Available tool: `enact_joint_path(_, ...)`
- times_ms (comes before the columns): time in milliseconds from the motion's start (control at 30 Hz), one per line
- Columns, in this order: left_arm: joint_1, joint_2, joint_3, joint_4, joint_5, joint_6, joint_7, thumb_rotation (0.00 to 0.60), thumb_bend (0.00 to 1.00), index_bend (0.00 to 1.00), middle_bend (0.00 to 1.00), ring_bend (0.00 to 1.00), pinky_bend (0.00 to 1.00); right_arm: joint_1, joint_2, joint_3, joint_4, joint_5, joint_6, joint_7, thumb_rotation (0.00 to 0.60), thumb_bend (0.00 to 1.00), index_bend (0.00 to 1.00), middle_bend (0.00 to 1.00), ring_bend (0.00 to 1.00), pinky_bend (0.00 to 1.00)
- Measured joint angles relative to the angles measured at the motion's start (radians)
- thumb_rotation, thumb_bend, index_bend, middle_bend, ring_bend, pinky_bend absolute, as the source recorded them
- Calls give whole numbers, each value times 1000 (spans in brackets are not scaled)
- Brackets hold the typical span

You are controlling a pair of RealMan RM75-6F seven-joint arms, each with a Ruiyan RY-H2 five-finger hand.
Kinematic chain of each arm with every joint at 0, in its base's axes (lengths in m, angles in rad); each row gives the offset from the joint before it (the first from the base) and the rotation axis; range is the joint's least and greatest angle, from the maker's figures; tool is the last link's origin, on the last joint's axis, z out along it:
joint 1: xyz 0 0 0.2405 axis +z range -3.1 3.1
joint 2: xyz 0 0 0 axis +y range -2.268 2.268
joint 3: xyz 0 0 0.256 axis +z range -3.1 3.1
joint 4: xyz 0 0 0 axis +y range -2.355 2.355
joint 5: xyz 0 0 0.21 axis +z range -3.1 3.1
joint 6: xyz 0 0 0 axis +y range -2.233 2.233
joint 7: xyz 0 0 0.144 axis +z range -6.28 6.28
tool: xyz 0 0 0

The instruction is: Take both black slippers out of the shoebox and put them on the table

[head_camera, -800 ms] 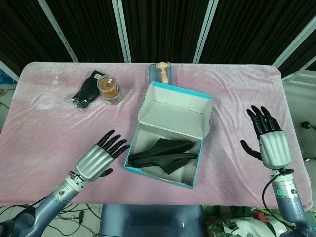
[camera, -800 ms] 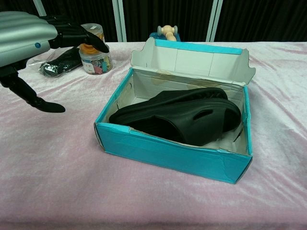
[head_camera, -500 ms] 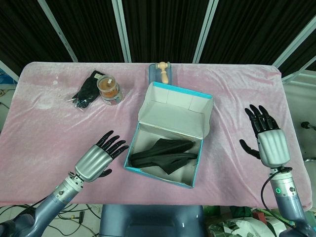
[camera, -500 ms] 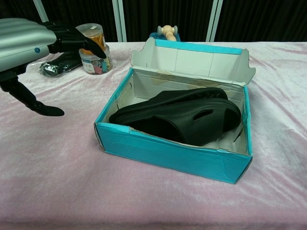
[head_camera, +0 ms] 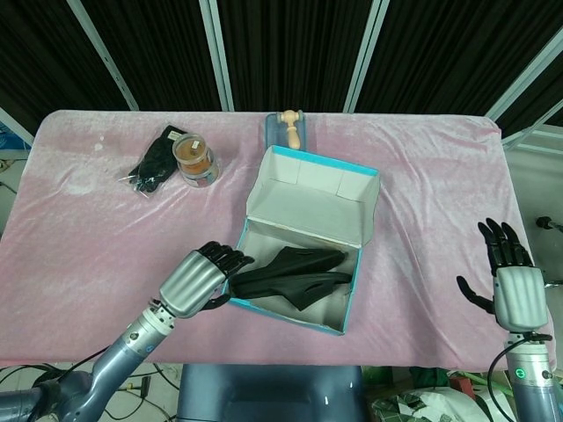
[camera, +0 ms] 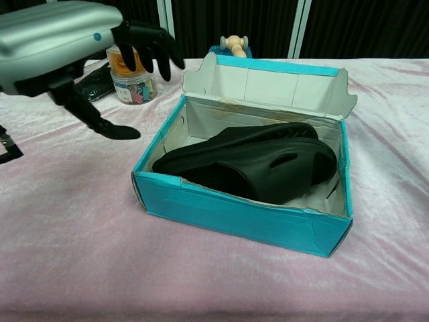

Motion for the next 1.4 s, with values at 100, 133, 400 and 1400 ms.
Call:
enact_joint_path(100,-33,-77,-31,5,-99,-27,33,600,164,130,290,307,455,-28,-8,-15,27,7,17,36,600,172,85,52,4,217)
enact_joint_path(133,-45,-101,-40,6,-131,-35,49,600,164,130,289,307,462,-35,-10,-19,36,9,21,45,600,172,85,52,4,217)
enact_joint_path(400,-144,-274,-91,19,-325,-83,128,600,174,163,305,307,477,-59,-23,-31,66,13,32,81,600,171,85,52,4,217)
enact_joint_path(1400,-327,-503,-117,233,-543,-37,245,600,178,164,306,307,481,-91,-38,-31,115,21,23,145,600,171,85,52,5,217)
